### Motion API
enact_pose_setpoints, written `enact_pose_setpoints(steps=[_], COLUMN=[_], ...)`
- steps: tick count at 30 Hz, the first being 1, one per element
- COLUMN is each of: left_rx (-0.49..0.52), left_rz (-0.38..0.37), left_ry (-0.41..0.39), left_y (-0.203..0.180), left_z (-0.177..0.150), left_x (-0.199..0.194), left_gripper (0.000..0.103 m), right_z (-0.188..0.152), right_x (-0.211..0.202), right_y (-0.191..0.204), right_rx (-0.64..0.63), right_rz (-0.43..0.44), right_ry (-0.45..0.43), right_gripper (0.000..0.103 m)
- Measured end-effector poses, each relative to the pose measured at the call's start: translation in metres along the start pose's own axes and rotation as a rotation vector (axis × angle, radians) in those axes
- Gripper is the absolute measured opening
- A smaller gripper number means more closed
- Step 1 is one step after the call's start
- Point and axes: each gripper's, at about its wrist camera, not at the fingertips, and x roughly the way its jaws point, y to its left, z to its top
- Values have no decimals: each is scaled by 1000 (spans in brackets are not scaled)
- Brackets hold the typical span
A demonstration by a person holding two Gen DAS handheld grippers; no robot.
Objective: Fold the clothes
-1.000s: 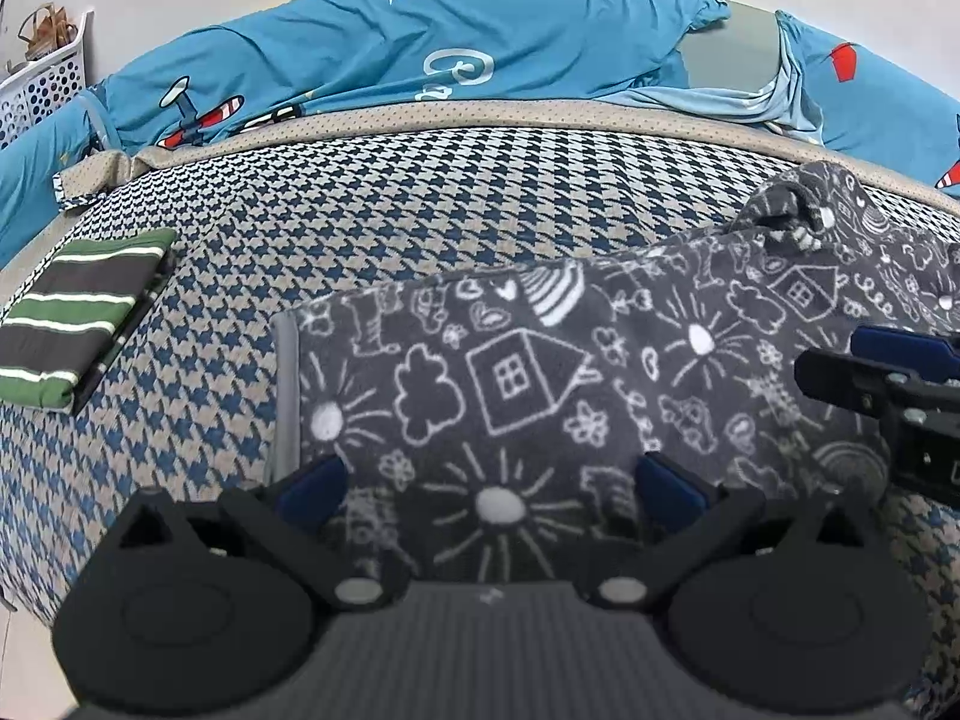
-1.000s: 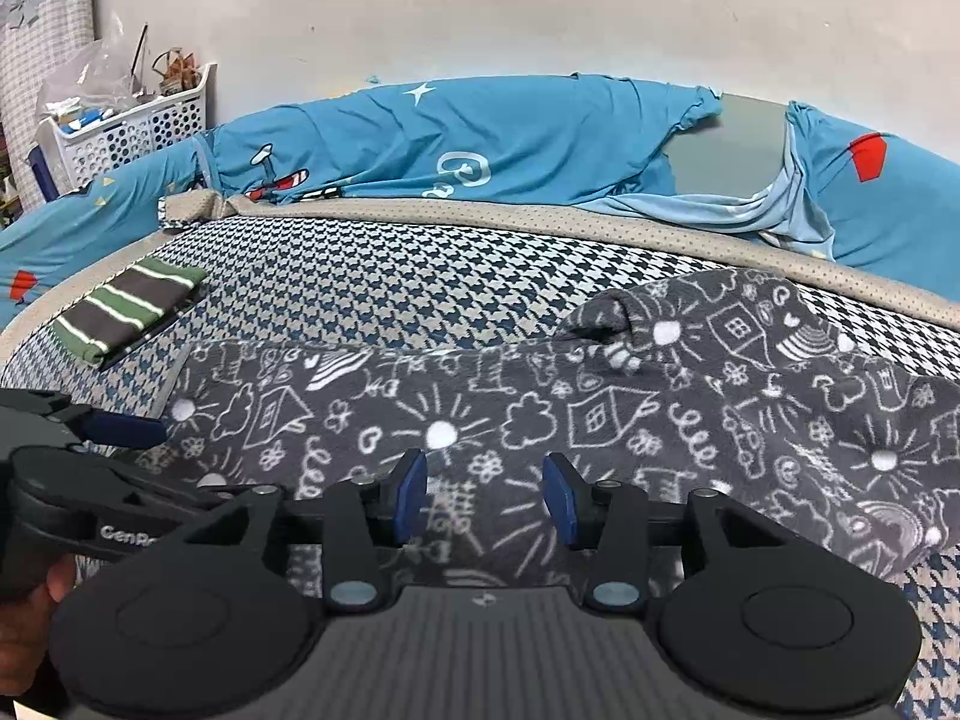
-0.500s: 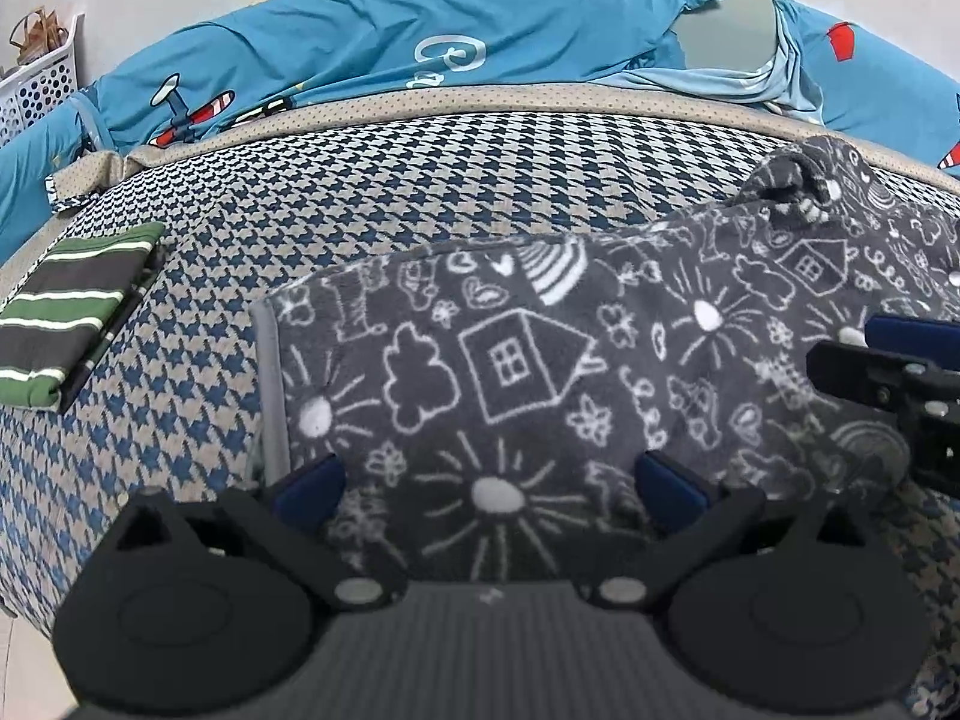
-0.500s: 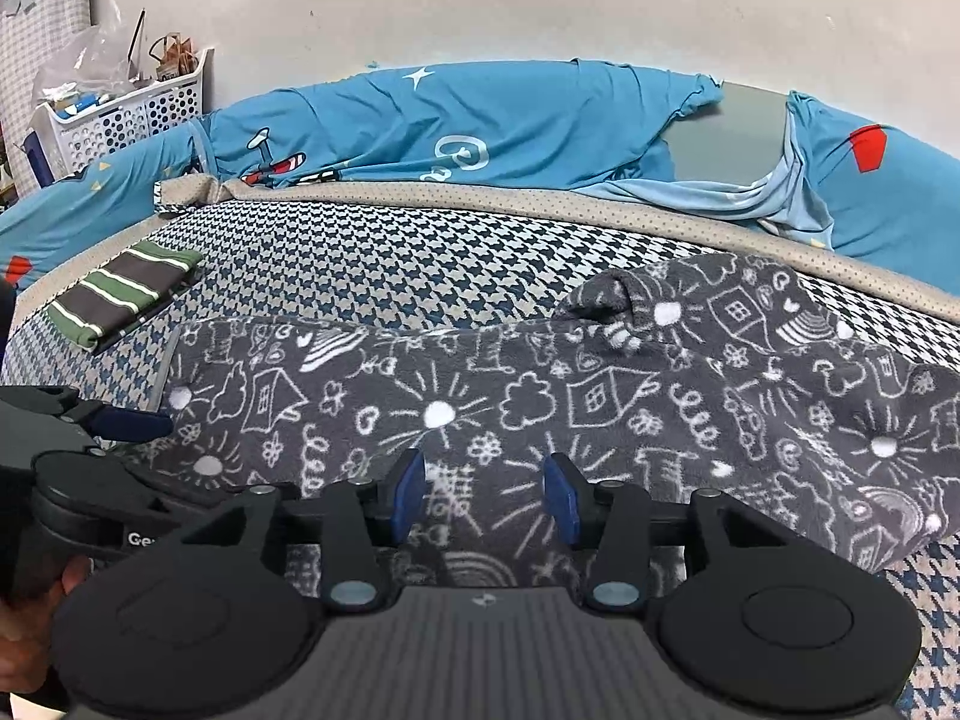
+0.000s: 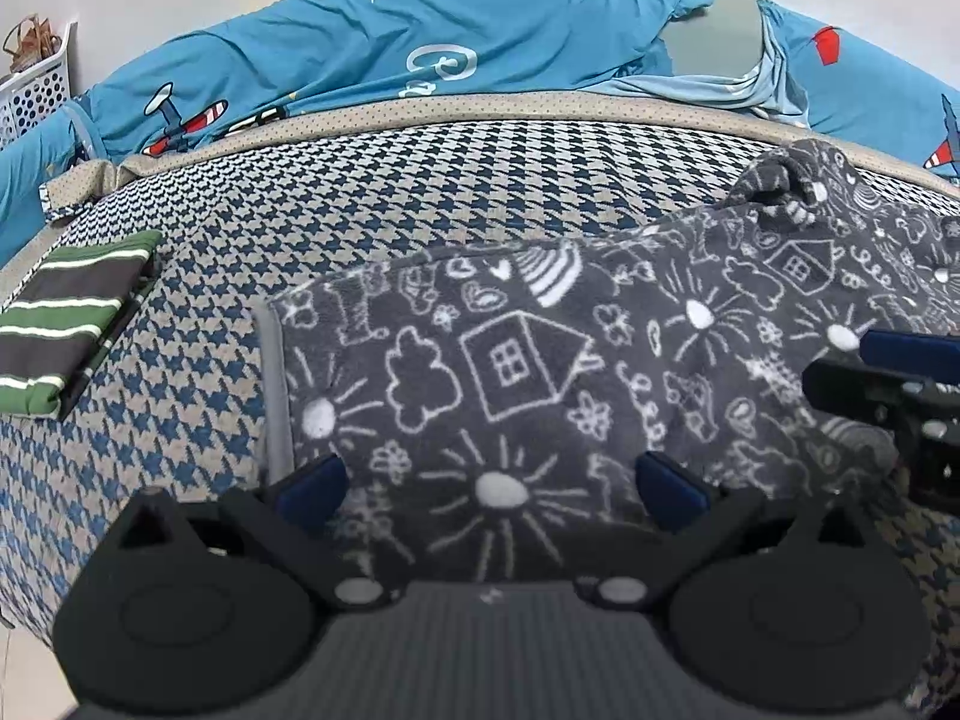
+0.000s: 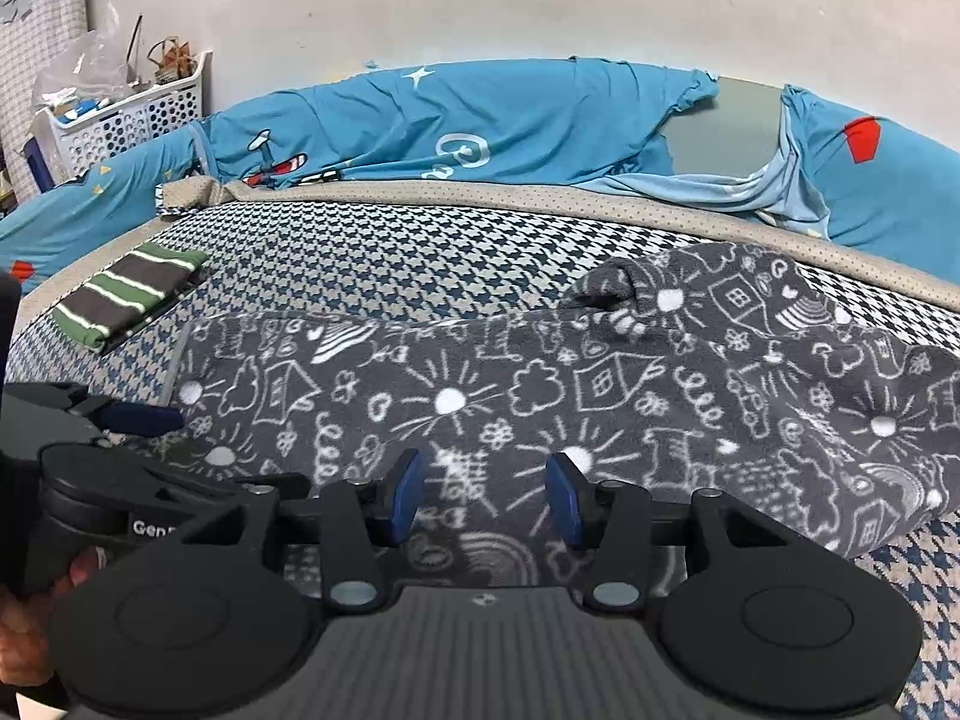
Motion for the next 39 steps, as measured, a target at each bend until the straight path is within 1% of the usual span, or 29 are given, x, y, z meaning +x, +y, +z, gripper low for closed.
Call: enact_pose_setpoints(steps=[3, 11, 17, 21, 23, 26, 29, 32, 35, 39], left_rx=[2, -61, -157, -199, -219, -235, -244, -270, -313, -305], left_rz=[9, 60, 94, 123, 124, 124, 119, 98, 62, 52], left_ry=[-10, -6, 5, 29, 43, 52, 69, 101, 118, 120], left_y=[5, 35, 68, 82, 87, 91, 94, 99, 108, 110], left_z=[-1, -11, -15, -20, -21, -23, -25, -29, -31, -33], left_x=[-10, -25, -30, -28, -26, -24, -21, -15, -12, -11], left_gripper=[103, 103, 103, 103, 103, 103, 103, 103, 103, 103], right_z=[-3, -11, -18, -23, -25, -27, -29, -30, -32, -35], right_x=[-4, -15, -25, -31, -33, -34, -34, -31, -27, -20], right_y=[5, 16, 35, 54, 62, 76, 91, 105, 118, 136], right_rx=[-7, -8, -60, -113, -132, -166, -217, -263, -319, -392], right_rz=[9, 32, 54, 92, 117, 142, 169, 194, 204, 211], right_ry=[-4, -15, -25, -34, -35, -42, -50, -51, -52, -53], right_gripper=[44, 45, 45, 46, 46, 50, 51, 51, 51, 53])
